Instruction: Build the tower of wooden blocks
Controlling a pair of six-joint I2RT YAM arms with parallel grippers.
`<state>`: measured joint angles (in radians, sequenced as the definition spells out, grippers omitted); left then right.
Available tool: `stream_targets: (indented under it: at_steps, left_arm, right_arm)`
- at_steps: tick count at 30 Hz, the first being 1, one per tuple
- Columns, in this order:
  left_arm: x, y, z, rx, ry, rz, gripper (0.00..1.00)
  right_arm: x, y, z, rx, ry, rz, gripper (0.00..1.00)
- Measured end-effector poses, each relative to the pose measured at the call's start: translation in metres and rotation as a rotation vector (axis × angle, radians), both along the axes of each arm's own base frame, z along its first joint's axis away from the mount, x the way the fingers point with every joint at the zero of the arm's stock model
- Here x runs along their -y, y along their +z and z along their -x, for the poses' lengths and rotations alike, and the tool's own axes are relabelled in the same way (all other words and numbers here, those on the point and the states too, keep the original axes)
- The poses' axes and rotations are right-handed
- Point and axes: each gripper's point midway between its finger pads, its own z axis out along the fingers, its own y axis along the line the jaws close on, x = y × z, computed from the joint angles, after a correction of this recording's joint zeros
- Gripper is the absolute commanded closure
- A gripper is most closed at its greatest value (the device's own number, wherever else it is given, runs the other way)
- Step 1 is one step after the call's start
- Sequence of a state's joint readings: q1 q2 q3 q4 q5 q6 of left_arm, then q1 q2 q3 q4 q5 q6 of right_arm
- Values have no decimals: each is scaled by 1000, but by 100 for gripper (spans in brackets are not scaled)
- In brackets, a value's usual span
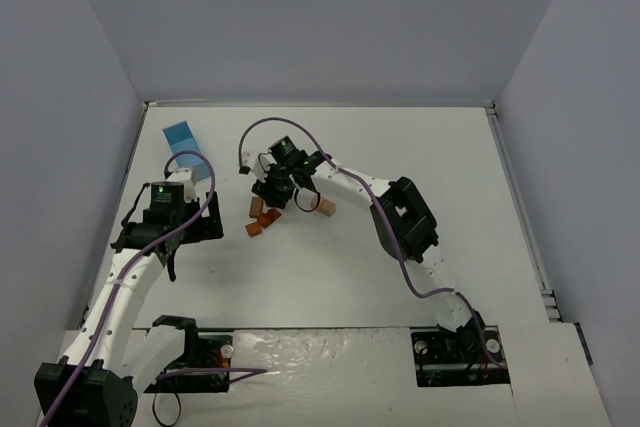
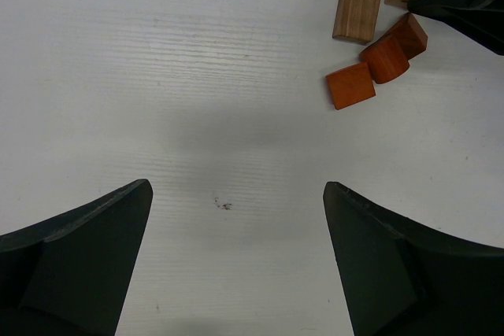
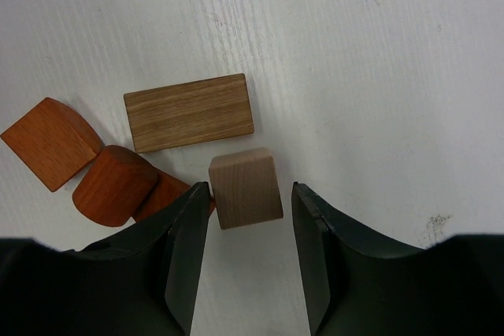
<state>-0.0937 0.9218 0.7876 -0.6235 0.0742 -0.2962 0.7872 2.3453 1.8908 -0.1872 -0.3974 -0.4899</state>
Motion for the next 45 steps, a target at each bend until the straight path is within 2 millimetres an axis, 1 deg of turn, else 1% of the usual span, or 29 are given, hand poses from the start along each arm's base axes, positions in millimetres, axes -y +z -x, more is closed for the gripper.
stream_targets:
  at_steps: [3,8,11,15,17,20,21,24,27,28,32,34,35,37,39,40,45]
  left_arm:
    - [0,0,0,0,0,0,12]
    - [0,0,0,0,0,0,12]
    - [0,0,0,0,0,0,12]
    - [0,0,0,0,0,0,12]
    - [0,0,0,0,0,0,12]
    - [0,0,0,0,0,0,12]
    - [0,0,0,0,0,0,12]
    - [0,-1,0,-4,0,-1,12]
    - [0,-3,-1,-10,0,-1,12]
    - [0,-3,-2,-12,-1,-1,12]
    - [0,-4,-5,-10,-1,-1,12]
    - [1,-5,-8,-8,-1,-1,12]
    - [1,-5,-9,-8,-1,0,12]
    - [1,-6,-11,-7,-2,1,12]
    - [2,-7,-13,-7,-4,3,12]
    - [2,-7,-14,-6,-5,4,12]
    - [3,-9,-18,-7,-6,4,12]
  right_arm:
    - [1,-5,0,-4,-5,11,53]
    - [3,-11,-1,-7,-13,22,60]
    - [3,-12,-1,-9,-17,25,65]
    - [3,-12,-2,-10,-23,24,77]
    - [3,-10,-2,-9,-26,22,84]
    - [1,-6,-4,-1,-26,15,97]
    - [1,-5,-4,0,-27,14,99]
    - [3,0,-6,7,-36,10,100]
    - [12,16,-5,17,-55,6,100]
    - [17,24,-4,22,-65,1,100]
    - [53,67,0,56,-135,-25,100]
    - [79,87,5,73,-182,-34,100]
    - [93,94,8,81,-206,-33,100]
    - [118,100,16,83,-250,-22,100]
    - [138,97,23,82,-294,-15,100]
    - [147,90,30,70,-309,-1,100]
    - [184,46,65,-14,-369,85,100]
